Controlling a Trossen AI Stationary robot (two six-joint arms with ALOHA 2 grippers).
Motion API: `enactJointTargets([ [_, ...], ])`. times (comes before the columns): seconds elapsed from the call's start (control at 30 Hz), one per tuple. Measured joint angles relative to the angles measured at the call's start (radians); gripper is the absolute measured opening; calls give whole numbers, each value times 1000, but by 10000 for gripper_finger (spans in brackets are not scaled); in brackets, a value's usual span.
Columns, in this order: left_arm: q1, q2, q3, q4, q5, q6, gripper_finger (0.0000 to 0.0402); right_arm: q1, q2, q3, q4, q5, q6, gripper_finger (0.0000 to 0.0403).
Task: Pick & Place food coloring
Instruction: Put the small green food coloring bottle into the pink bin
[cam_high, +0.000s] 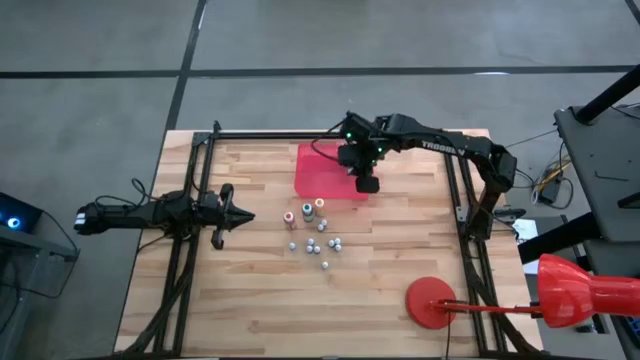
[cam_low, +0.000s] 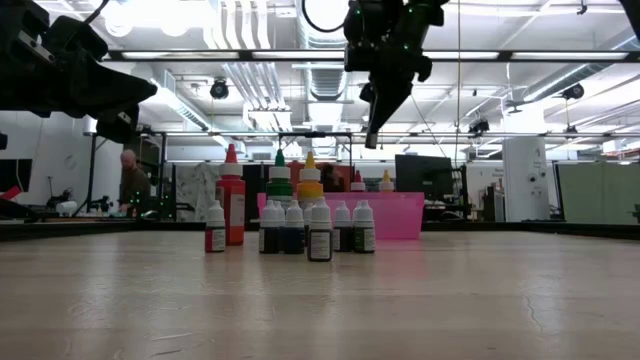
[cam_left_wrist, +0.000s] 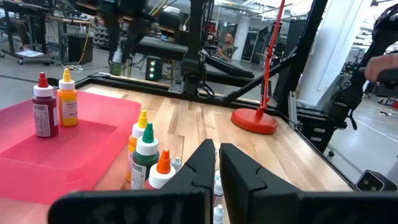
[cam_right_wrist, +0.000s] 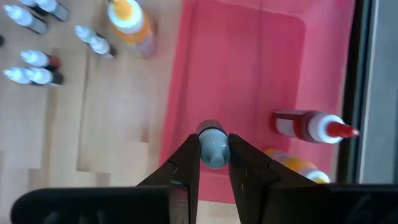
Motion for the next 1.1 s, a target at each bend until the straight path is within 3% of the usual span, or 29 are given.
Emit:
enactJointTargets([
  [0.23, 0, 0, 0, 0, 0, 0, 0, -53, 0, -2, 0, -1, -102, 58],
  [0.83, 0, 0, 0, 0, 0, 0, 0, -108, 1, -2, 1, -3, -581, 58],
  [1.1, 0, 0, 0, 0, 0, 0, 0, -98, 42, -4, 15, 0, -642, 58],
])
